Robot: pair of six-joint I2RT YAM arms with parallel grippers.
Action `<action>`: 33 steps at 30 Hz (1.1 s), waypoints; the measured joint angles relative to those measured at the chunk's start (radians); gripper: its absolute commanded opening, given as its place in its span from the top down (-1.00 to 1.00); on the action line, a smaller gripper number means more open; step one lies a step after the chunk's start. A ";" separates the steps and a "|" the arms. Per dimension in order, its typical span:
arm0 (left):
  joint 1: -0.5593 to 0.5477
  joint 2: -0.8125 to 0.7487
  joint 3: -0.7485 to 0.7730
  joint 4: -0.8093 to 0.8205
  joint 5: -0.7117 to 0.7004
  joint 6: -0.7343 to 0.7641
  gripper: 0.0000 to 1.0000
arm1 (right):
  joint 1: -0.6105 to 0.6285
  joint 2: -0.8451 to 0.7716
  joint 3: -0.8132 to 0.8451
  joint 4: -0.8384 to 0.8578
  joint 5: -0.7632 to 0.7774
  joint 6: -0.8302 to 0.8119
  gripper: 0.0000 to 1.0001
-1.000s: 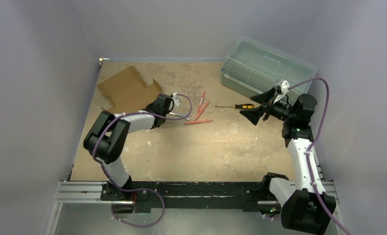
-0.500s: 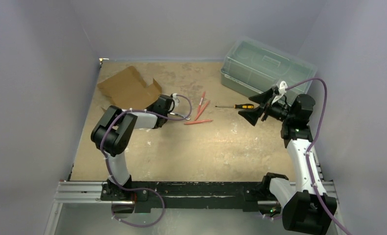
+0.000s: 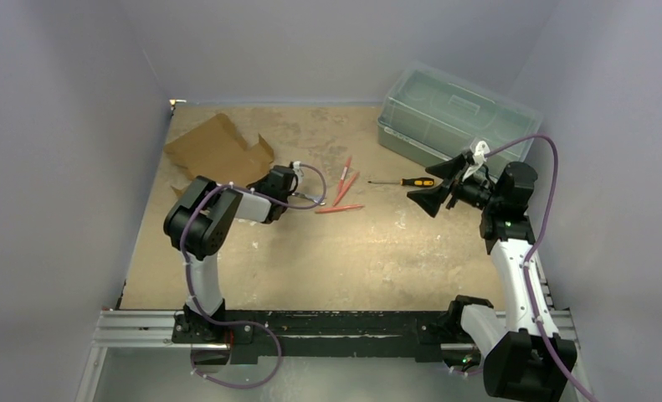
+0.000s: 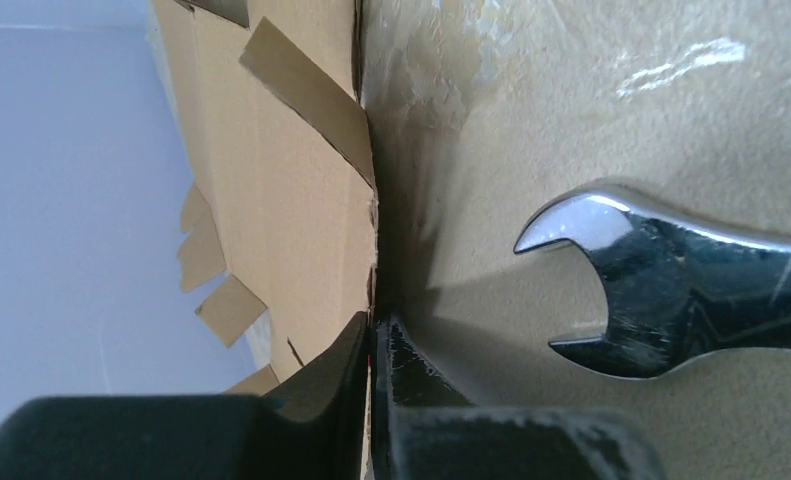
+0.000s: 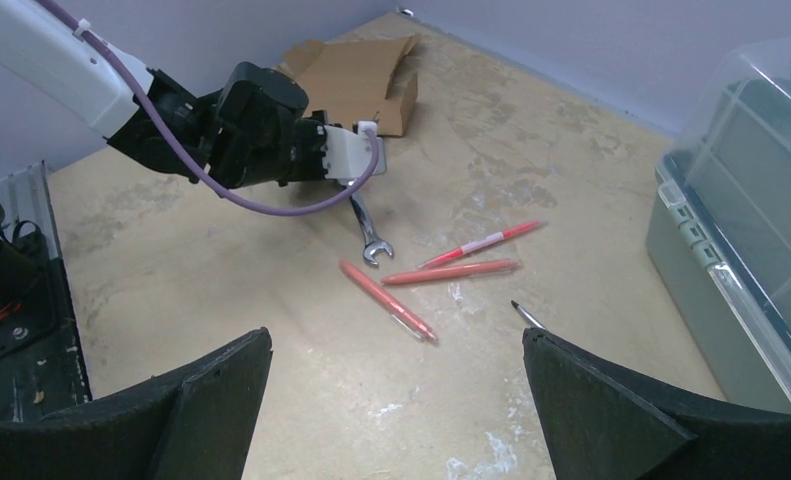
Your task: Fold the paper box
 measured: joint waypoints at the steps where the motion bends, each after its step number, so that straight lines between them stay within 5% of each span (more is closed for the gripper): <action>1: 0.000 0.000 -0.005 0.003 -0.005 0.005 1.00 | 0.000 -0.002 0.000 -0.006 0.006 -0.006 -0.98; 8: -0.068 -0.126 0.027 -0.157 -0.051 -0.093 1.00 | 0.001 -0.018 0.000 -0.010 0.008 -0.021 -0.98; 15: -0.138 -0.373 0.274 -0.562 0.054 -0.630 1.00 | 0.001 -0.014 0.001 -0.016 0.008 -0.033 -0.98; 23: -0.220 -0.760 0.097 -0.701 0.431 -1.182 1.00 | 0.004 0.024 0.007 -0.053 0.007 -0.048 -0.98; 33: -0.536 -0.792 -0.032 -0.684 0.464 -1.627 1.00 | 0.028 0.070 0.007 -0.065 0.007 -0.055 -0.98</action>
